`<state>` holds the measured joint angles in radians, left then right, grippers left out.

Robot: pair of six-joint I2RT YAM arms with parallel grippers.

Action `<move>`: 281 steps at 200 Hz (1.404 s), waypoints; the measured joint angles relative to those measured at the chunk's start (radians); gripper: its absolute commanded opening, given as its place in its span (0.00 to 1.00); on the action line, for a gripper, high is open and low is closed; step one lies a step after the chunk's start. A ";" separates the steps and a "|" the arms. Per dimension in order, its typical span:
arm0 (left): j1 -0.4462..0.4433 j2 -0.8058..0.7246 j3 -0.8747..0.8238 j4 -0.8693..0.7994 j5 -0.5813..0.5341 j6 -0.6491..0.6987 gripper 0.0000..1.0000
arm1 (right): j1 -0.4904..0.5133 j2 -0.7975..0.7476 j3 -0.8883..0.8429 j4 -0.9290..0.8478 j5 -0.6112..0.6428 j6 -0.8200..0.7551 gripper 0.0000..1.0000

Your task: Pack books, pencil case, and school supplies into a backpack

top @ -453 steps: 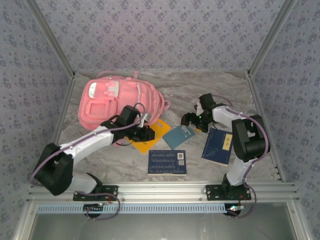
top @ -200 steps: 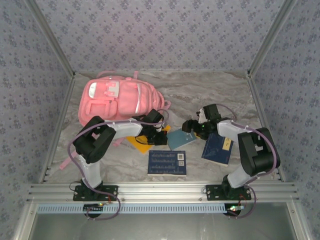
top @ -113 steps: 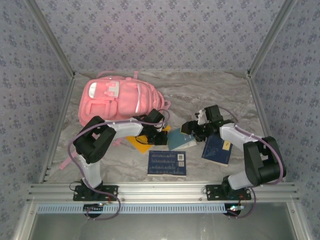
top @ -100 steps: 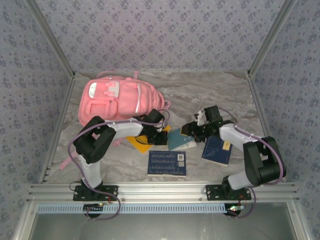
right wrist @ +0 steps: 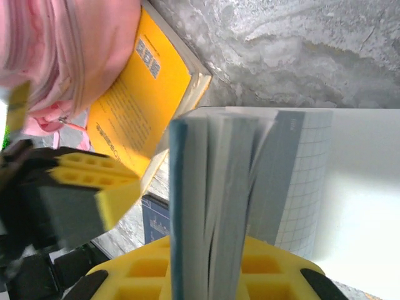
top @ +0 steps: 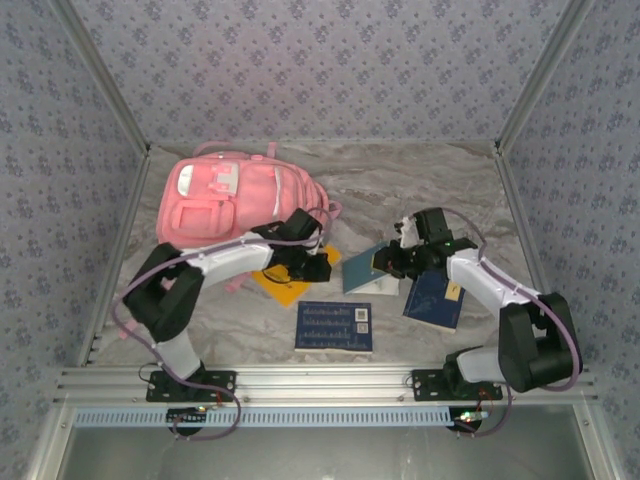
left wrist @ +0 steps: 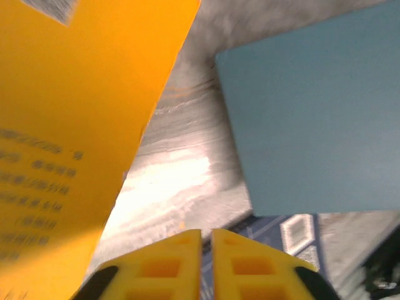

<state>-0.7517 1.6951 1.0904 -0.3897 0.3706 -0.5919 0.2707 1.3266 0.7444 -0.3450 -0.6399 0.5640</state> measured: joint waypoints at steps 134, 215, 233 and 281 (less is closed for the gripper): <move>0.147 -0.262 -0.253 0.496 0.194 -0.536 0.69 | -0.006 -0.146 -0.043 0.460 -0.144 0.414 0.14; 0.148 -0.185 -0.266 0.815 0.248 -0.746 0.38 | 0.030 -0.089 -0.144 0.818 -0.170 0.674 0.15; 0.154 -0.185 -0.267 0.851 0.250 -0.761 0.26 | 0.031 -0.076 -0.145 0.855 -0.168 0.706 0.16; 0.161 -0.188 -0.267 0.930 0.253 -0.795 0.09 | 0.029 -0.062 -0.161 0.886 -0.165 0.747 0.54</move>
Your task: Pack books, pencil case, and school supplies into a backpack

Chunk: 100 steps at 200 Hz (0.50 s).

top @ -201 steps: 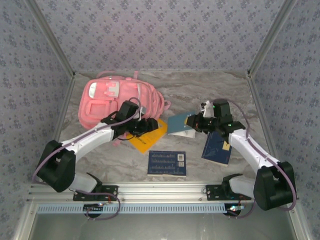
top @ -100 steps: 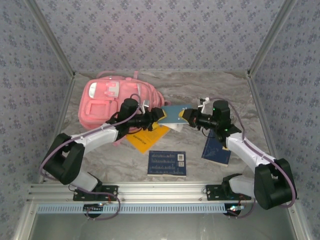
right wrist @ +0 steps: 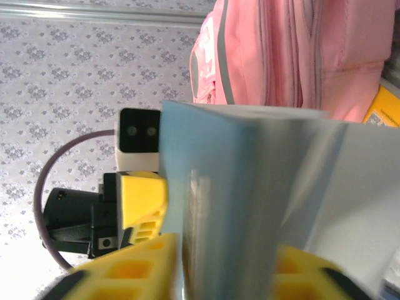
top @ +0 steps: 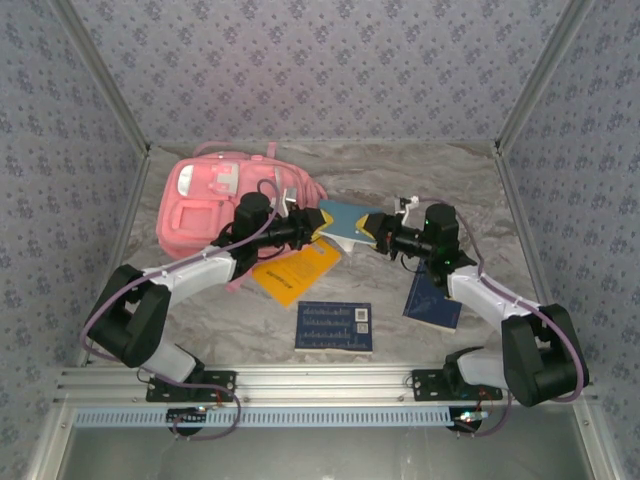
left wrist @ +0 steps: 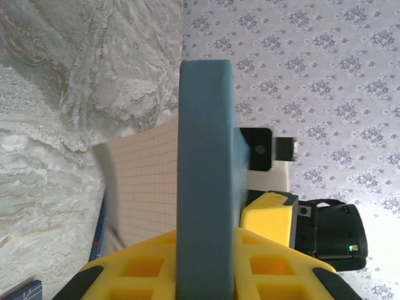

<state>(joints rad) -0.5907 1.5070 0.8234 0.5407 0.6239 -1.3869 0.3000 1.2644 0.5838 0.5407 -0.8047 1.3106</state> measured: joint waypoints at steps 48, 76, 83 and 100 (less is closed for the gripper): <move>-0.005 -0.030 0.000 -0.064 -0.009 0.017 0.00 | -0.016 -0.090 -0.004 -0.193 0.047 -0.139 0.92; -0.005 -0.067 0.000 -0.076 -0.021 0.016 0.00 | -0.014 -0.119 -0.026 -0.179 0.068 -0.165 1.00; -0.005 -0.074 0.000 -0.076 -0.025 0.016 0.00 | -0.011 -0.110 -0.041 -0.147 0.068 -0.152 1.00; -0.006 -0.091 0.002 -0.079 -0.031 0.016 0.00 | -0.002 -0.064 -0.080 -0.040 0.066 -0.099 1.00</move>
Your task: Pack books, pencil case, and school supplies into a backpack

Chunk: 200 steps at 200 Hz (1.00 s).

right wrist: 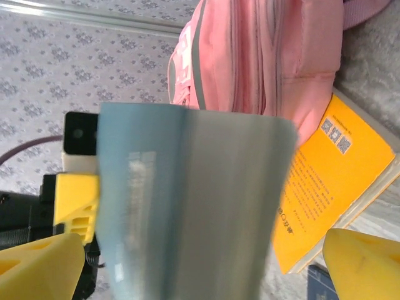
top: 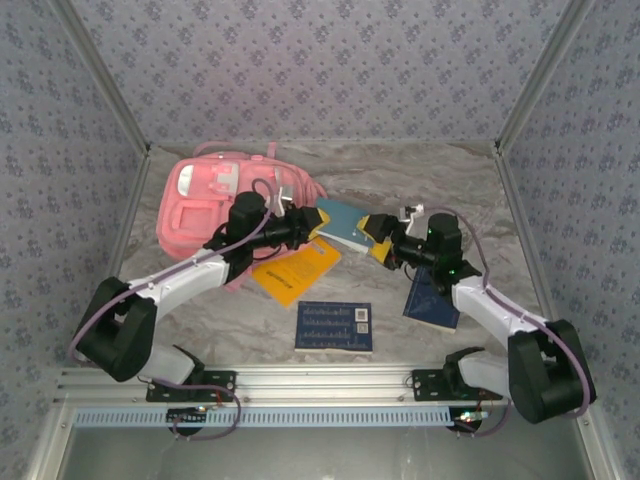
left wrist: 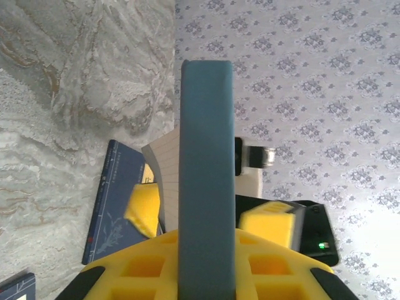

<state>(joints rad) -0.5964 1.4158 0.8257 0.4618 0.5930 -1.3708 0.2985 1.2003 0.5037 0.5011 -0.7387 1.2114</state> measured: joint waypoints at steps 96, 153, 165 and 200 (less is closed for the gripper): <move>-0.019 -0.037 0.017 -0.050 -0.026 0.008 0.00 | 0.058 0.301 -0.057 0.766 -0.010 0.441 0.76; -0.019 -0.089 0.017 -0.113 -0.044 0.054 0.00 | 0.061 0.287 -0.028 0.843 -0.010 0.507 0.46; -0.019 -0.092 0.017 -0.117 -0.044 0.058 0.00 | 0.062 0.285 -0.028 0.843 -0.010 0.511 0.40; -0.017 -0.092 0.017 -0.119 -0.044 0.062 0.00 | 0.062 0.283 -0.038 0.837 -0.008 0.507 0.11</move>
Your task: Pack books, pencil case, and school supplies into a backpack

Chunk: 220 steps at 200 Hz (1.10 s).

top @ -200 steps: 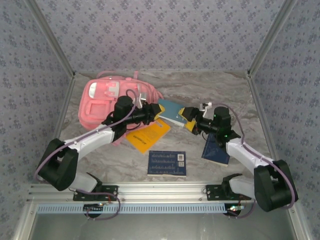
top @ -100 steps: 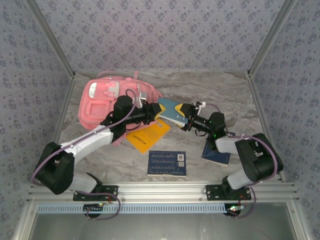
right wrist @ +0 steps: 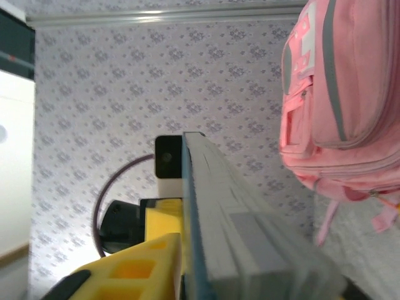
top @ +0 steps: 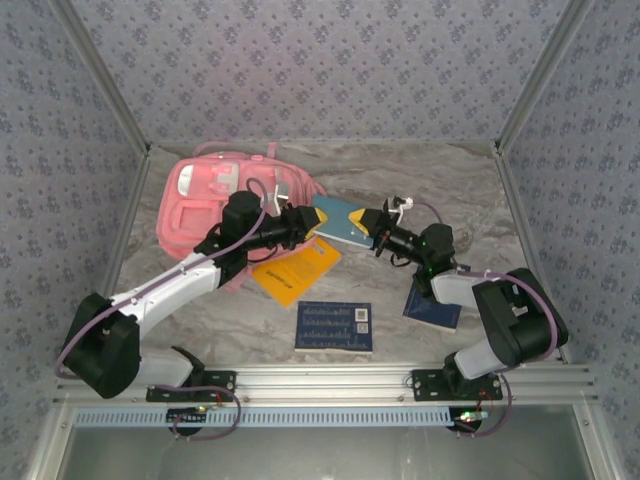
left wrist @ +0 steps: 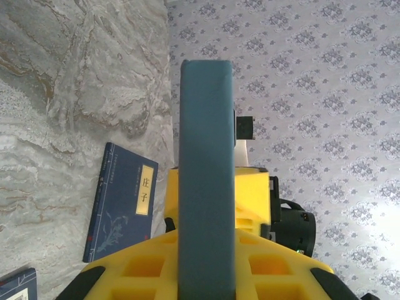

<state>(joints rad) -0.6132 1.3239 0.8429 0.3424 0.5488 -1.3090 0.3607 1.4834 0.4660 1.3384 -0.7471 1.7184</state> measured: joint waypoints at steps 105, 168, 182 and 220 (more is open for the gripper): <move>0.132 0.000 0.177 -0.513 -0.091 0.372 0.53 | -0.134 -0.337 0.061 -0.745 0.010 -0.426 0.00; 0.299 0.261 0.576 -0.871 -0.210 0.688 0.50 | -0.099 -0.440 0.332 -1.506 0.247 -0.924 0.00; 0.307 0.348 0.645 -0.929 -0.228 0.738 0.49 | -0.082 -0.451 0.336 -1.582 0.269 -0.984 0.00; 0.325 0.511 0.724 -1.011 -0.227 0.815 0.44 | -0.075 -0.452 0.345 -1.693 0.249 -1.105 0.00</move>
<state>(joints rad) -0.2878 1.8351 1.5665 -0.6689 0.3218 -0.4938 0.2859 1.0317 0.8108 -0.3550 -0.4976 0.6136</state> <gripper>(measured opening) 0.455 0.158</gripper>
